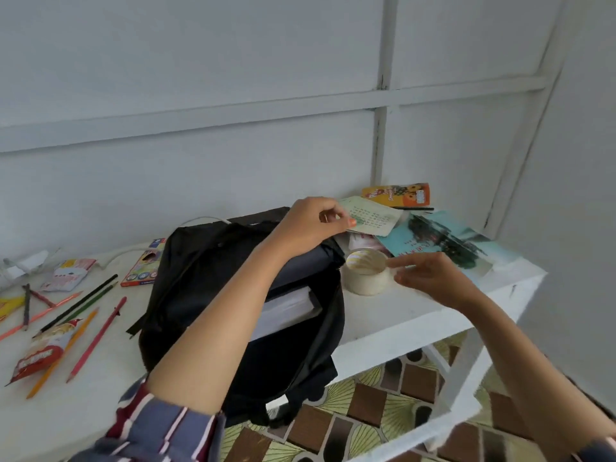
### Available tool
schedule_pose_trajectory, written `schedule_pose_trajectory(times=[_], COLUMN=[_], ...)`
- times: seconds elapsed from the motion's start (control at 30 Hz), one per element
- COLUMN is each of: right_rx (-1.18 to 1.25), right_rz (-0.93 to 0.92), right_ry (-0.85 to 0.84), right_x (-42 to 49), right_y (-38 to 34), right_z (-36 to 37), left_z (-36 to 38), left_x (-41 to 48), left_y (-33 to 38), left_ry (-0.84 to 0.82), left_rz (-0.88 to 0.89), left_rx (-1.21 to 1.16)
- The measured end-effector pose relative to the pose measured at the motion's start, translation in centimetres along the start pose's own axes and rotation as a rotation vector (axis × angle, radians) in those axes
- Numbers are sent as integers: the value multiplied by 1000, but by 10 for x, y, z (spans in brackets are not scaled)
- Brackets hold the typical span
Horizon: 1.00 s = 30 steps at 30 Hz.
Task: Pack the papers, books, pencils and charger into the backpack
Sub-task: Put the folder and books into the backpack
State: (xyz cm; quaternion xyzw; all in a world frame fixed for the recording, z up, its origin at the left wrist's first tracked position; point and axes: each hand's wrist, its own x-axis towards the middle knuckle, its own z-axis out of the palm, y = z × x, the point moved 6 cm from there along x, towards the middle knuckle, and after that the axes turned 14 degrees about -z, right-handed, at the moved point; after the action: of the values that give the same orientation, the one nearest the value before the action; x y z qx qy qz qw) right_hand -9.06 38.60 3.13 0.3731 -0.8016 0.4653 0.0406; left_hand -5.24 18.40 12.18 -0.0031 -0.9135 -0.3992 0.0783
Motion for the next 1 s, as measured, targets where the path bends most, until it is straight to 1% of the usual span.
schedule_pose_trajectory(times=[0.07, 0.17, 0.23, 0.3, 0.43, 0.57, 0.8, 1.0], right_rx=[-108, -298, -389, -433, -481, -461, -387, -444], right_rz=[42, 102, 144, 211, 302, 346, 293, 222], right_ry=[103, 250, 313, 342, 291, 211, 202, 256], right_x=[-6, -14, -18, -22, -27, -31, -33, -30], right_y=[17, 44, 64, 85, 119, 149, 169, 164], right_z=[-27, -67, -90, -108, -122, -123, -115, -113], left_z=[30, 75, 102, 125, 166, 194, 218, 218], left_x=[25, 68, 95, 120, 162, 193, 227, 244], left_y=[7, 12, 16, 20, 16, 3, -3, -3], left_ry=[-77, -188, -226, -239, -270, -273, -297, -267], left_rz=[2, -22, -36, -48, -120, -210, -250, -204], left_rx=[-23, 17, 57, 94, 154, 200, 220, 182])
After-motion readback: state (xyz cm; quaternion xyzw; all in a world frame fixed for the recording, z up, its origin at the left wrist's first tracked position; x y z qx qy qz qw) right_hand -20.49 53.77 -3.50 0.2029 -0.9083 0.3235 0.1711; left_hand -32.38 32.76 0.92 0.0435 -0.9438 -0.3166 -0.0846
